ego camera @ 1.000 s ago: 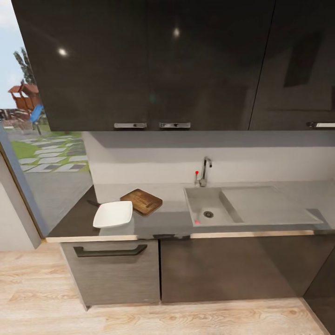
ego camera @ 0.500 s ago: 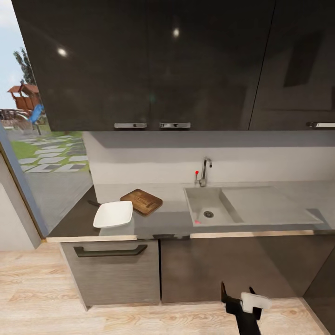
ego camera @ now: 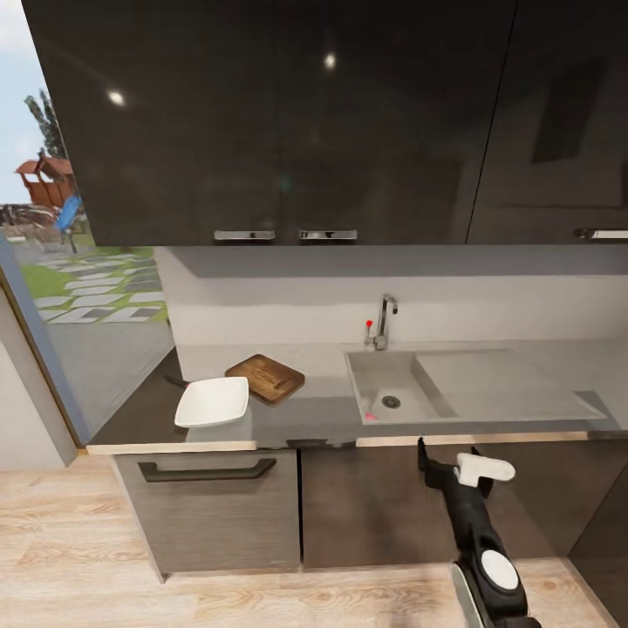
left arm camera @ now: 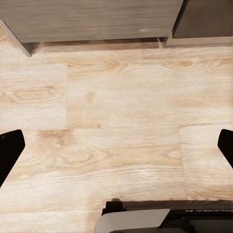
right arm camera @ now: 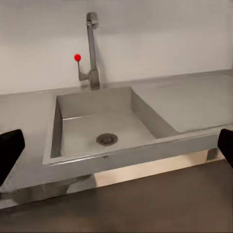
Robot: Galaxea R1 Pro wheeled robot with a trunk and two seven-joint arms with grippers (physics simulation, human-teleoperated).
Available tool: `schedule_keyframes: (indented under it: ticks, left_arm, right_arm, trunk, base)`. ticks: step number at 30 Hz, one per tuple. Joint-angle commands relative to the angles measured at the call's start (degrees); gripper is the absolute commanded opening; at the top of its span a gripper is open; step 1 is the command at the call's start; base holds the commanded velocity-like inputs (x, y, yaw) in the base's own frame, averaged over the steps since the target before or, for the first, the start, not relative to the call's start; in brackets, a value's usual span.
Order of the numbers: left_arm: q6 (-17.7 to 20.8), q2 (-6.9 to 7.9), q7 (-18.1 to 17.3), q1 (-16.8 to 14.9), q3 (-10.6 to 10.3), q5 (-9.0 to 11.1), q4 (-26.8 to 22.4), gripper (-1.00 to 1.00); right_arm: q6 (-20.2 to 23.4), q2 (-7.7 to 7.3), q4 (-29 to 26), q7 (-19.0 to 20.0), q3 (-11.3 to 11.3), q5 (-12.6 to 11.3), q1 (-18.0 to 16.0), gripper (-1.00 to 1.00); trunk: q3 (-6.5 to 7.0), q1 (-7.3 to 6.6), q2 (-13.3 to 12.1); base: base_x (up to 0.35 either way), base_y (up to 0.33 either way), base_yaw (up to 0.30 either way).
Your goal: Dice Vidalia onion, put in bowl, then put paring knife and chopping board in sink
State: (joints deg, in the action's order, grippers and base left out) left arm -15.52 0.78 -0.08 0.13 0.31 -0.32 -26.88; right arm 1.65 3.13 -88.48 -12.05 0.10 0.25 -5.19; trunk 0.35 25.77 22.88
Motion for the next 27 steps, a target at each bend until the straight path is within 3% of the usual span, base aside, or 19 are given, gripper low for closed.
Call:
schedule_keyframes:
  ticks: [1, 3, 8, 10, 13, 17, 19, 21, 27]
  left_arm:
    - [-0.1, 0.0, 0.0, 0.0, 0.0, 0.0, 0.0, 1.0]
    - [-0.1, 0.01, 0.0, 0.0, 0.0, 0.0, 0.0, 1.0]
    - [-0.1, -0.03, 0.0, 0.0, 0.0, 0.0, 0.0, 1.0]
    - [-0.1, -0.1, 0.0, 0.0, 0.0, 0.0, 0.0, 1.0]
    - [-0.1, -0.14, 0.0, 0.0, 0.0, 0.0, 0.0, 1.0]
    - [-0.1, -0.16, 0.0, 0.0, 0.0, 0.0, -0.1, 1.0]
    - [-0.1, -0.17, 0.0, 0.0, 0.0, 0.0, -0.1, 1.0]
    - [-0.1, -0.17, 0.0, 0.0, 0.0, 0.0, -0.2, 1.0]
    - [-0.1, -0.04, 0.0, 0.0, 0.0, 0.1, -0.1, 1.0]
  right_arm:
    - [1.9, 0.12, -0.3, -0.5, 0.0, 0.0, -1.8, 1.0]
    - [6.6, 0.51, -0.6, -1.3, 0.1, 0.0, -7.0, 1.0]
    - [20.1, 4.01, 0.3, -2.1, 0.5, 0.0, -21.2, 1.0]
    - [25.2, 5.52, 4.8, -2.2, 0.9, -0.1, -28.4, 1.0]
    - [26.5, 6.41, 10.8, -2.2, 1.4, 0.0, -33.3, 1.0]
    - [27.1, 6.87, 24.9, -2.2, 1.8, -0.1, -42.0, 1.0]
    - [26.9, 6.87, 34.8, -1.9, 1.8, -0.3, -46.8, 1.0]
    - [25.9, 6.87, 39.4, -1.6, 2.0, -0.4, -48.6, 1.0]
    - [21.4, 6.87, 43.6, 0.6, 2.2, -0.5, -49.7, 1.0]
  trunk:
    - [-0.02, 0.02, 0.0]
    - [-0.02, 0.02, 0.0]
    - [-0.02, 0.02, 0.0]
    - [-0.02, 0.02, 0.0]
    - [-0.02, 0.02, 0.0]
    - [-0.02, 0.02, 0.0]
    - [-0.02, 0.02, 0.0]
    - [-0.02, 0.02, 0.0]
    - [-0.02, 0.02, 0.0]
  base:
    - [0.0, 0.0, 0.0]
    - [0.0, 0.0, 0.0]
    - [0.0, 0.0, 0.0]
    - [0.0, 0.0, 0.0]
    - [0.0, 0.0, 0.0]
    - [0.0, 0.0, 0.0]
    - [0.0, 0.0, 0.0]
    - [0.0, 0.0, 0.0]
    - [0.0, 0.0, 0.0]
